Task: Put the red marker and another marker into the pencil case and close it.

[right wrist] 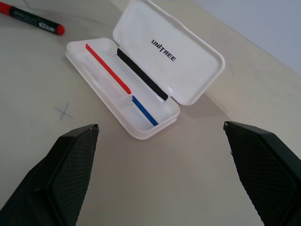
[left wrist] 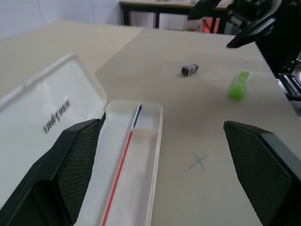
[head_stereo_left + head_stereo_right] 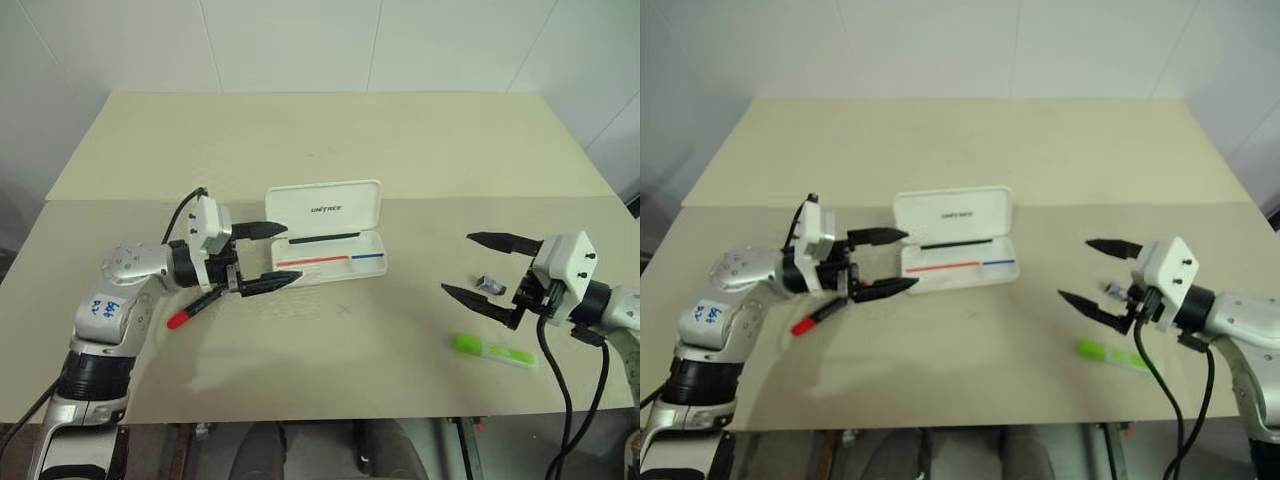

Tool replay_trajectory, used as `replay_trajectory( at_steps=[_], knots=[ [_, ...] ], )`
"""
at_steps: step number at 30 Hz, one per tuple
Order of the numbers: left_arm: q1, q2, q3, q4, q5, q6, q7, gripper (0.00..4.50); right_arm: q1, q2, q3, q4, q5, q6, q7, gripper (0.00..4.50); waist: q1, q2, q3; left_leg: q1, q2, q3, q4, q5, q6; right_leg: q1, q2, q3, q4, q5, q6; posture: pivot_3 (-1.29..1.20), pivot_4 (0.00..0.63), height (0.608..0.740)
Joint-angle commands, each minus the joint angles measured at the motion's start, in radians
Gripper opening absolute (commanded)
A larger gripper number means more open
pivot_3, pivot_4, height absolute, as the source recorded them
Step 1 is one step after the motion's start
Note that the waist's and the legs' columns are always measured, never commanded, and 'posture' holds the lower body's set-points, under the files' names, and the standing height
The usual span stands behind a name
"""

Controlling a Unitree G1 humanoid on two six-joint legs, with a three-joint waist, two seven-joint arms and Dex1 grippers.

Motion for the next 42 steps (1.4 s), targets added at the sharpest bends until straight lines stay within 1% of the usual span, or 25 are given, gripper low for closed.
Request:
replay_trajectory(
  at_steps=[1, 5, 9, 11, 13, 15, 18, 21, 24, 27, 33, 42],
  knots=[
    [0.0, 0.015, 0.041, -0.059, -0.023, 0.007, 0.013, 4.48, -0.054, 0.017, 0.026, -0.013, -0.004, -0.021, -0.018, 4.5, 0.002, -0.001, 0.0, 0.0, 0.0, 0.0, 0.0, 0.0, 0.0, 0.0, 0.0, 0.0, 0.0, 0.0, 0.0, 0.0, 0.15, 0.74],
    [0.0, 0.011, 0.037, -0.029, 0.011, -0.031, 0.015, 4.48, -0.1, 0.033, 0.062, 0.014, -0.014, -0.035, -0.002, 4.5, 0.006, -0.001, 0.0, 0.0, 0.0, 0.0, 0.001, 0.0, 0.0, 0.0, 0.0, 0.0, -0.001, 0.0, 0.0, 0.0, 0.15, 0.74],
    [-0.014, 0.019, 0.028, -0.022, 0.012, -0.034, -0.001, 4.48, -0.142, 0.035, 0.09, 0.065, -0.021, -0.051, 0.021, 4.5, 0.005, 0.0, 0.0, -0.001, 0.0, 0.001, 0.001, 0.0, -0.001, 0.0, 0.0, 0.0, -0.002, 0.0, 0.0, 0.0, 0.15, 0.74],
    [-0.014, 0.03, 0.032, -0.023, 0.01, -0.031, -0.012, 4.48, -0.162, 0.05, 0.112, 0.076, -0.027, -0.06, 0.022, 4.5, 0.005, 0.0, 0.0, -0.002, 0.0, 0.001, 0.001, -0.001, -0.001, 0.0, 0.0, 0.0, -0.002, 0.001, 0.002, 0.0, 0.15, 0.74],
    [-0.008, 0.043, 0.037, -0.032, 0.008, -0.029, -0.02, 4.48, -0.176, 0.069, 0.13, 0.076, -0.026, -0.066, 0.018, 4.5, 0.002, 0.0, 0.0, -0.002, 0.0, 0.001, 0.0, -0.001, -0.001, -0.001, 0.0, 0.0, -0.002, 0.005, 0.009, 0.0, 0.15, 0.74],
    [0.004, 0.058, 0.046, -0.029, 0.006, -0.037, -0.038, 4.48, -0.184, 0.088, 0.148, 0.068, -0.033, -0.066, 0.007, 4.5, 0.002, 0.0, 0.0, -0.002, 0.001, 0.001, 0.0, -0.002, -0.001, -0.001, 0.001, 0.0, -0.002, 0.005, 0.01, 0.0, 0.15, 0.74],
    [0.021, 0.061, 0.038, -0.024, 0.017, -0.04, -0.031, 3.84, -0.188, 0.099, 0.149, 0.069, -0.03, -0.07, 0.007, 4.5, 0.004, 0.0, 0.0, -0.002, 0.001, 0.001, -0.001, -0.002, -0.001, -0.002, 0.001, 0.0, -0.002, 0.005, 0.01, 0.0, 0.15, 0.74],
    [0.04, 0.079, 0.015, -0.032, 0.021, -0.042, -0.071, 2.91, -0.178, 0.1, 0.144, 0.052, -0.026, -0.07, 0.009, 4.5, 0.004, 0.0, 0.0, -0.002, 0.001, 0.001, -0.001, -0.002, -0.002, -0.001, 0.001, 0.0, -0.003, 0.005, 0.01, 0.0, 0.15, 0.74],
    [0.041, 0.077, -0.014, -0.02, 0.045, -0.065, -0.097, 2.91, -0.153, 0.108, 0.14, 0.042, -0.03, -0.079, -0.003, 4.5, 0.005, 0.0, 0.0, -0.002, 0.001, 0.001, -0.001, -0.002, -0.002, -0.002, 0.001, 0.0, -0.003, 0.005, 0.01, 0.0, 0.15, 0.74],
    [0.009, 0.057, -0.092, 0.034, 0.134, -0.135, -0.108, 2.91, -0.126, 0.119, 0.14, 0.027, -0.037, -0.089, -0.02, 4.5, 0.008, 0.0, 0.0, -0.002, 0.001, 0.001, 0.0, -0.002, -0.002, -0.001, 0.001, 0.0, -0.003, 0.005, 0.009, 0.0, 0.15, 0.74],
    [-0.062, -0.009, -0.166, 0.167, 0.21, -0.19, -0.105, 2.91, -0.111, 0.142, 0.141, -0.01, -0.046, -0.09, -0.065, 4.5, 0.003, 0.0, 0.0, -0.003, 0.001, 0.002, 0.001, -0.002, -0.002, -0.001, 0.001, 0.0, -0.003, 0.005, 0.008, 0.0, 0.15, 0.74],
    [-0.136, -0.059, -0.23, 0.288, 0.276, -0.214, -0.129, 2.91, -0.078, 0.159, 0.137, -0.08, -0.049, -0.076, -0.127, 4.5, 0.006, 0.0, 0.0, -0.003, 0.002, 0.002, 0.001, -0.002, -0.002, -0.001, 0.001, 0.0, -0.003, 0.007, 0.011, 0.0, 0.15, 0.74]
  ],
)
